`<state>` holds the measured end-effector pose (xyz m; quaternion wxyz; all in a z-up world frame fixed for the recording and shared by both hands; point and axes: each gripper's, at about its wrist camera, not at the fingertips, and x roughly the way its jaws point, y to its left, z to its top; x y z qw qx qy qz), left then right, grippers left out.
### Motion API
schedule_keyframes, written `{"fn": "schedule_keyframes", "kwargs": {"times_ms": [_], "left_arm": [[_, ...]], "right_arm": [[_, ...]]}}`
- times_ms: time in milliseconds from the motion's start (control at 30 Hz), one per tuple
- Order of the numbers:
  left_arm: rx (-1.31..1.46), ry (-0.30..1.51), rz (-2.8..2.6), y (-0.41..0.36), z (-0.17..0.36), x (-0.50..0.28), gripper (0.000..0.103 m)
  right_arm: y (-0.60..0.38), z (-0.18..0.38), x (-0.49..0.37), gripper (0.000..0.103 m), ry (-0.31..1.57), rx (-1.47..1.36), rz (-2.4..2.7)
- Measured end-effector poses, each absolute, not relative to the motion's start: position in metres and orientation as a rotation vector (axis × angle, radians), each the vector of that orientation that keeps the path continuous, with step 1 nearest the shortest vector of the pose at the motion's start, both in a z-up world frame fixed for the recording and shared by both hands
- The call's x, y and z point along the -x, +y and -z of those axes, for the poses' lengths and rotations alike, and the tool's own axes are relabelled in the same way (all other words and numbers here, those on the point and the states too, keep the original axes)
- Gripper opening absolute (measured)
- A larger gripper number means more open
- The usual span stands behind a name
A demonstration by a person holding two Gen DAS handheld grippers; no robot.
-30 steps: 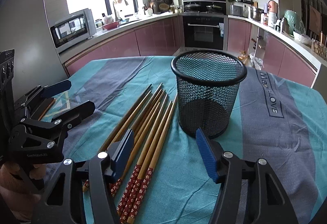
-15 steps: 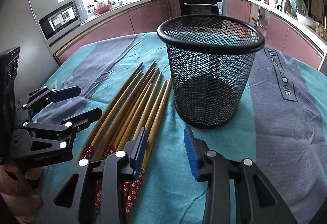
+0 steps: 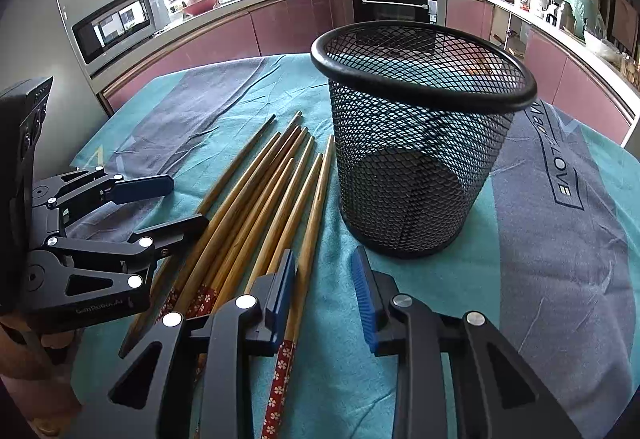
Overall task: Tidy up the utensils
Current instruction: 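Lower the right tool onto one wooden chopstick and close it while the left tool grasps another, then lift the held chopstick upright with the right tool while the left tool lifts its chopstick over the mesh cup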
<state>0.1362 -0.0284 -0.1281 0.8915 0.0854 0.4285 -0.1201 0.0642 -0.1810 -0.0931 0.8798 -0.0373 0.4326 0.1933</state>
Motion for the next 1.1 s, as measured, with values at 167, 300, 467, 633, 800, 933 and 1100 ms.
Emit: {"fn": "schedule_keyframes", "kwargs": {"times_ms": [167, 300, 467, 633, 800, 933, 1100], "left_arm": [[-0.162, 0.900, 0.259, -0.032, 0.129, -0.145, 0.051], [-0.149, 0.905, 0.274, -0.036, 0.128, -0.153, 0.039], [-0.099, 0.914, 0.297, -0.037, 0.128, -0.153, 0.013], [-0.053, 0.912, 0.297, -0.033, 0.127, -0.151, 0.010], [-0.026, 0.907, 0.297, -0.025, 0.124, -0.145, 0.008], [-0.003, 0.887, 0.309, -0.017, 0.116, -0.138, 0.008], [0.039, 0.846, 0.354, -0.009, 0.094, -0.130, 0.008]], "right_arm": [[-0.174, 0.094, -0.069, 0.028, 0.899, 0.101, -0.401], [-0.173, 0.094, -0.072, 0.017, 0.902, 0.090, -0.407], [-0.175, 0.095, -0.074, 0.008, 0.906, 0.061, -0.428], [-0.179, 0.092, -0.072, 0.006, 0.899, 0.034, -0.442], [-0.179, 0.085, -0.066, 0.006, 0.875, 0.027, -0.464], [-0.181, 0.073, -0.060, 0.006, 0.839, 0.011, -0.497], [-0.186, 0.055, -0.051, 0.006, 0.780, -0.009, -0.535]]}}
